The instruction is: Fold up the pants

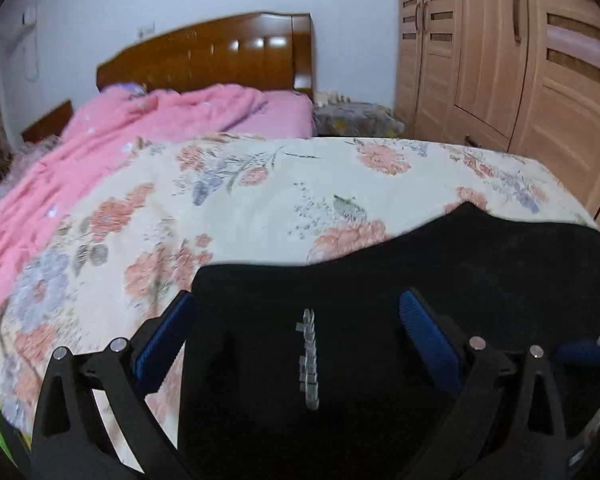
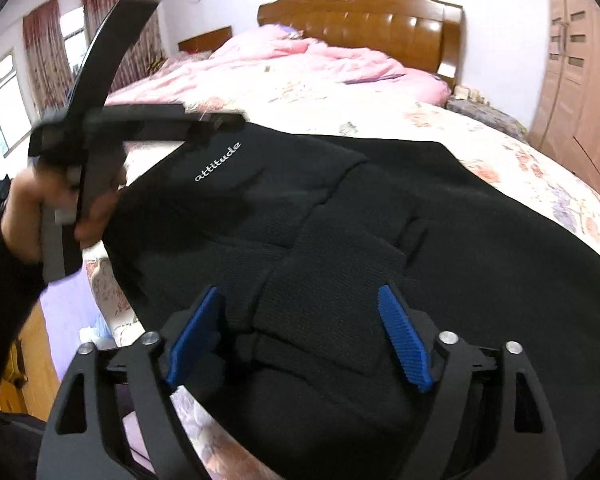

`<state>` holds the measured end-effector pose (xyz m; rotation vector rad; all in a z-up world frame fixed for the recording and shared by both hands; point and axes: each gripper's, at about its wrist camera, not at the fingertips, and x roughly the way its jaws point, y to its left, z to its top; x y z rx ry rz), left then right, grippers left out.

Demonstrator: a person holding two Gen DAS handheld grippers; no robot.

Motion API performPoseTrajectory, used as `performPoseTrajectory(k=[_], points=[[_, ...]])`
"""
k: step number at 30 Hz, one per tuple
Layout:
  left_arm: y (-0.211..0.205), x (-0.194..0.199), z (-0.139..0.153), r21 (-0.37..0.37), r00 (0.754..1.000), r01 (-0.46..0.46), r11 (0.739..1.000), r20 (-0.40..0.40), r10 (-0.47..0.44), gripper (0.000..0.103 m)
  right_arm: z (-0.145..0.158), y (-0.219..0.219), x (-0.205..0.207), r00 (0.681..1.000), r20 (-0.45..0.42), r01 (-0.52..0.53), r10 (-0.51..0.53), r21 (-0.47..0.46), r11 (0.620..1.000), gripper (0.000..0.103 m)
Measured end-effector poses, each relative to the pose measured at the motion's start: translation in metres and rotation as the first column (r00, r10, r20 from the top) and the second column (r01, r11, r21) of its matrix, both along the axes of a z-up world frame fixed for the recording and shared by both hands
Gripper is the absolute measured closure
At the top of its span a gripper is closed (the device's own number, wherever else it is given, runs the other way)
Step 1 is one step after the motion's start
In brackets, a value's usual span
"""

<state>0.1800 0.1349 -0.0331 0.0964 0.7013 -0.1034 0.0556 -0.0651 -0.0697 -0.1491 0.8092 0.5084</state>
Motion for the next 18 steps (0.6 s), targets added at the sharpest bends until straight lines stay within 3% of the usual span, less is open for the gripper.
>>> performPoseTrajectory(k=[3,4,9,12,14,18], points=[[0.001,0.007,-0.033,0.073,0.996,-0.019,0.997,-0.081,0.025,0.002,-0.014,-0.002,-0.002,0.999,-0.052,-0.004,0.002,-0.041,0.999,0.018],[0.002,0.01,-0.038,0.066,0.994,-0.02,0.998,-0.103,0.027,0.003,-0.015,-0.007,-0.004,0.998,-0.064,0.001,-0.002,-0.013,1.0,0.018],[-0.013,-0.016,0.005,0.1,0.999,-0.028,0.995,0.036,0.024,0.002,0.022,-0.066,-0.04,0.995,0.009,0.101,-0.102,0.117,0.988,0.017],[-0.044,-0.038,0.022,0.108,0.995,0.048,0.993,0.079,-0.057,0.002,0.035,-0.135,-0.071,0.965,-0.013,0.256,-0.261,0.242,0.936,0.017],[-0.068,-0.051,0.027,0.111,0.988,0.114,0.987,0.094,-0.125,0.002,0.033,-0.183,-0.098,0.928,-0.061,0.368,-0.368,0.31,0.877,0.016],[-0.125,-0.069,0.017,0.166,0.96,0.253,0.953,0.077,-0.268,0.002,0.024,-0.228,-0.13,0.872,-0.116,0.485,-0.475,0.329,0.81,0.016]])
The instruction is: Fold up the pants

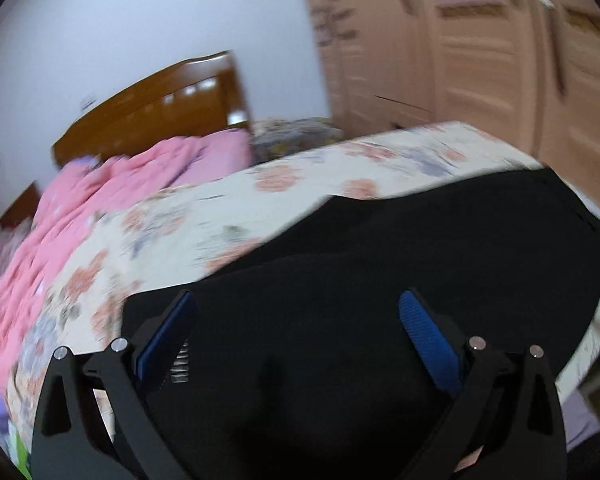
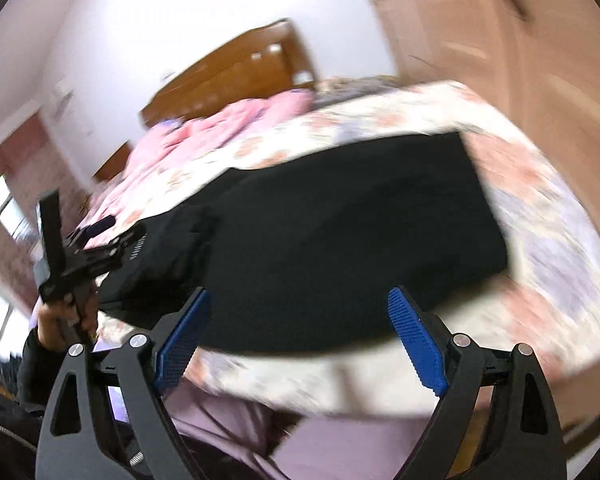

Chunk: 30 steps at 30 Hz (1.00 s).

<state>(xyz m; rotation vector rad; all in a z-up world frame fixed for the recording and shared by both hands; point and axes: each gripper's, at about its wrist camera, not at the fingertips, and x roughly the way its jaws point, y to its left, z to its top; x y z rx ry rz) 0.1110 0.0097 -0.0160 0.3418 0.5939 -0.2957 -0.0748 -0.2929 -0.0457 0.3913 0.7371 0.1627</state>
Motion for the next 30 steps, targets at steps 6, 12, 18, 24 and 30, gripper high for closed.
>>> performPoseTrajectory(k=[6,12,18,24,30], points=[[-0.027,0.012,-0.053,0.096,0.988,0.029,0.995,-0.151,-0.015,0.001,-0.032,-0.037,0.006,0.989,-0.125,0.089,-0.073,0.123,0.988,0.016],[-0.005,0.025,-0.062,-0.065,0.969,0.005,0.998,-0.247,-0.021,0.001,-0.045,-0.047,0.034,0.981,-0.182,0.097,-0.069,0.149,0.984,0.016],[-0.008,0.023,-0.065,-0.059,0.972,0.006,0.998,-0.235,-0.02,0.001,-0.05,-0.049,0.053,0.969,-0.237,0.111,-0.077,0.134,0.985,0.015],[-0.008,0.025,-0.066,-0.06,0.972,0.009,0.998,-0.235,-0.023,0.001,-0.055,-0.063,0.056,0.968,-0.234,0.145,-0.086,0.249,0.957,0.024],[-0.023,0.02,-0.045,0.02,0.973,0.025,0.999,-0.232,-0.02,0.003,-0.055,-0.065,0.056,0.961,-0.238,0.184,-0.14,0.173,0.968,0.057]])
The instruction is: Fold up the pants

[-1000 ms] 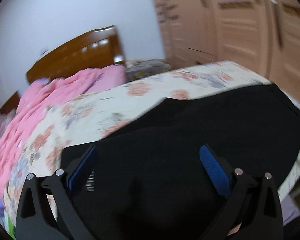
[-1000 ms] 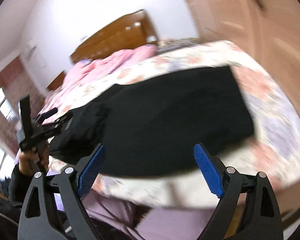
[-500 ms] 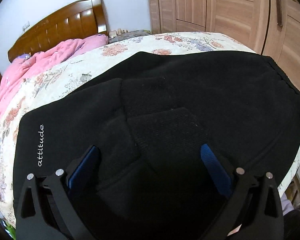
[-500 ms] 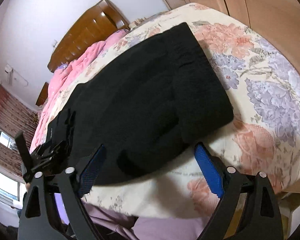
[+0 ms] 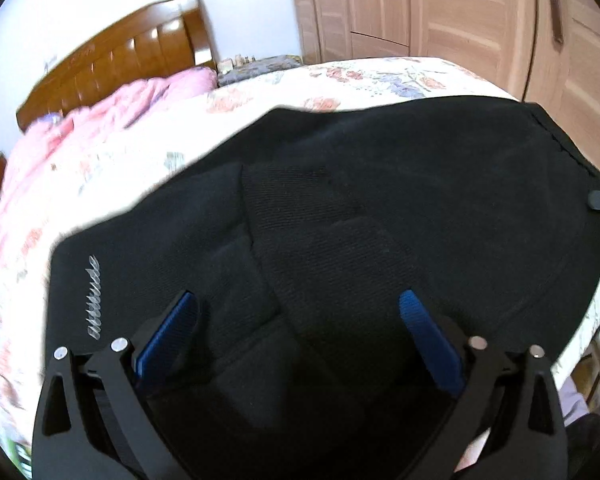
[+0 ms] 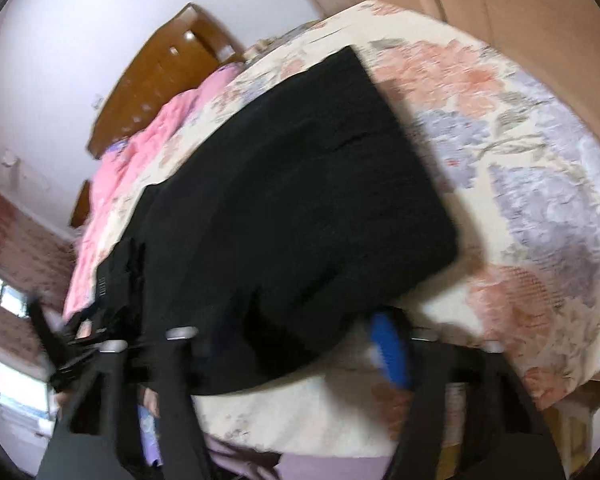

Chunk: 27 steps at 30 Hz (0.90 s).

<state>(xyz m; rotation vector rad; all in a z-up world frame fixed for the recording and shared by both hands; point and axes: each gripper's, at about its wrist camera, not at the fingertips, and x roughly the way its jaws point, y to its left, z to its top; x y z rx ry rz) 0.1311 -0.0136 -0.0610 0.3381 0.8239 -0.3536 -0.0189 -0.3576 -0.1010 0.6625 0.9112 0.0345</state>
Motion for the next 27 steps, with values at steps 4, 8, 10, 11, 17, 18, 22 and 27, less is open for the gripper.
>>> performPoseTrajectory(k=[4,8,10,11,17,18,22,27], points=[[-0.033,-0.002,0.041,-0.057,0.996,0.095,0.994,0.01,-0.094,0.002,-0.002,-0.005,-0.017,0.993,0.117,0.028,-0.032,0.038,0.999,0.07],[-0.101,0.012,0.066,-0.104,0.971,0.22,0.97,-0.071,-0.228,0.002,0.006,0.001,-0.034,0.97,0.24,0.046,-0.046,0.006,0.999,0.075],[-0.144,0.019,0.067,-0.126,0.94,0.298,0.946,-0.134,-0.314,0.002,0.003,-0.001,-0.04,0.96,0.27,0.07,-0.078,0.041,0.997,0.075],[-0.163,0.022,0.065,-0.131,0.923,0.329,0.935,-0.164,-0.348,0.002,0.0,-0.004,-0.04,0.961,0.261,0.078,-0.09,0.055,0.995,0.075],[-0.237,0.028,0.056,-0.068,0.89,0.408,0.91,-0.193,-0.413,0.002,-0.005,-0.001,-0.021,0.997,0.073,0.026,-0.024,-0.033,0.999,0.049],[-0.24,0.025,0.055,-0.071,0.892,0.404,0.912,-0.19,-0.41,0.002,-0.003,0.001,-0.019,0.998,0.07,0.003,0.0,-0.045,0.999,0.038],[-0.239,0.024,0.049,-0.068,0.901,0.389,0.919,-0.18,-0.395,0.002,0.003,0.005,-0.011,0.997,0.002,-0.071,0.071,-0.097,0.993,0.02],[-0.233,0.033,0.048,-0.069,0.907,0.366,0.928,-0.197,-0.372,0.002,0.001,0.005,0.005,0.998,0.05,-0.042,0.047,-0.104,0.994,0.022]])
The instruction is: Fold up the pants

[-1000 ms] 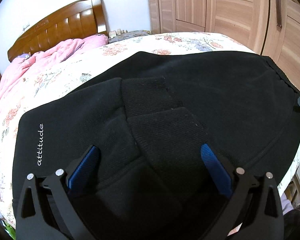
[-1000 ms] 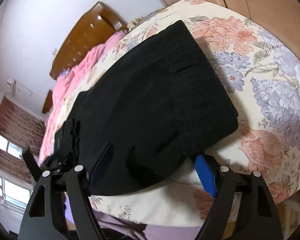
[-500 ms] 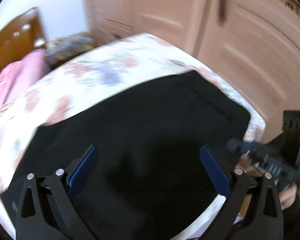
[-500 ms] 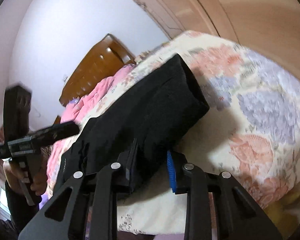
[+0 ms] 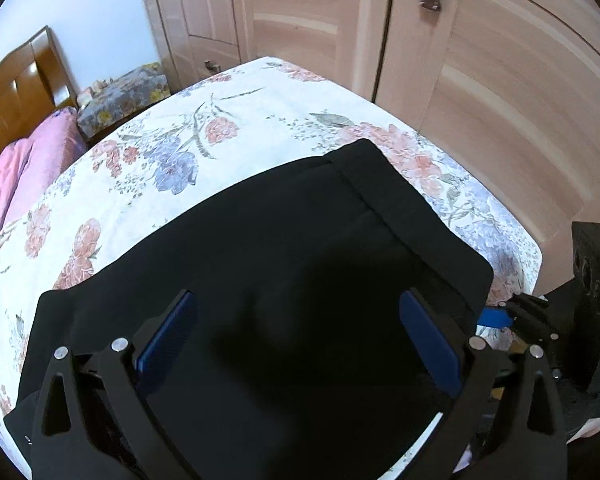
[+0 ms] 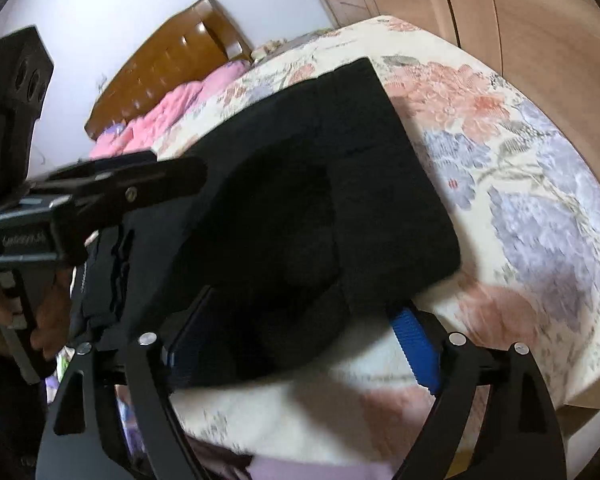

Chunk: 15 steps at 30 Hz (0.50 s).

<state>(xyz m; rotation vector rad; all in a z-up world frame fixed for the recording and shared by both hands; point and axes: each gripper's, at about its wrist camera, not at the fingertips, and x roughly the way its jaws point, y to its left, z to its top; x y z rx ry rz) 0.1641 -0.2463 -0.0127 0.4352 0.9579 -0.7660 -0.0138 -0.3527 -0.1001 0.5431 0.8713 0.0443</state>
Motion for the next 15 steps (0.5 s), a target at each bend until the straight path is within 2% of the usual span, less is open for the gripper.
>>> performPoseTrajectory(k=[2,3,5,8,9,11,13,14,15], points=[[-0.002,0.005,0.006,-0.006,1.0,0.003,1.0,-0.014,-0.003,0.002,-0.001,-0.007,-0.002,0.999,0.028,0.03,-0.031,0.041,0.999,0.053],[-0.003,0.008,0.009,-0.01,1.0,0.005,1.0,-0.023,-0.005,0.002,-0.004,-0.013,-0.007,0.997,0.076,0.02,-0.028,0.101,0.995,0.064],[-0.011,0.015,0.016,-0.008,0.998,0.013,1.0,-0.058,-0.013,0.002,-0.001,-0.012,-0.015,0.987,0.16,0.019,-0.031,0.077,0.997,0.067],[-0.029,0.022,0.022,-0.003,0.992,0.029,1.0,-0.121,-0.03,0.002,0.007,0.007,-0.027,0.967,0.252,0.054,-0.04,-0.047,0.997,0.07],[-0.041,0.024,0.024,0.011,0.988,0.03,0.999,-0.154,-0.028,0.002,0.01,0.018,-0.03,0.96,0.276,0.079,-0.042,-0.124,0.989,0.07],[-0.067,0.024,0.026,0.044,0.975,0.054,0.998,-0.219,-0.043,0.002,0.014,0.031,-0.032,0.954,0.297,0.108,-0.043,-0.208,0.972,0.071],[-0.091,0.02,0.027,0.078,0.966,0.083,0.993,-0.251,-0.061,0.002,0.016,0.041,-0.031,0.953,0.3,0.129,-0.042,-0.276,0.952,0.071],[-0.104,0.018,0.026,0.111,0.964,0.099,0.989,-0.257,-0.067,0.002,0.016,0.043,-0.03,0.955,0.295,0.134,-0.041,-0.3,0.944,0.071],[-0.122,0.013,0.023,0.177,0.966,0.118,0.977,-0.249,-0.071,0.002,0.016,0.044,-0.03,0.955,0.293,0.14,-0.045,-0.313,0.939,0.071]])
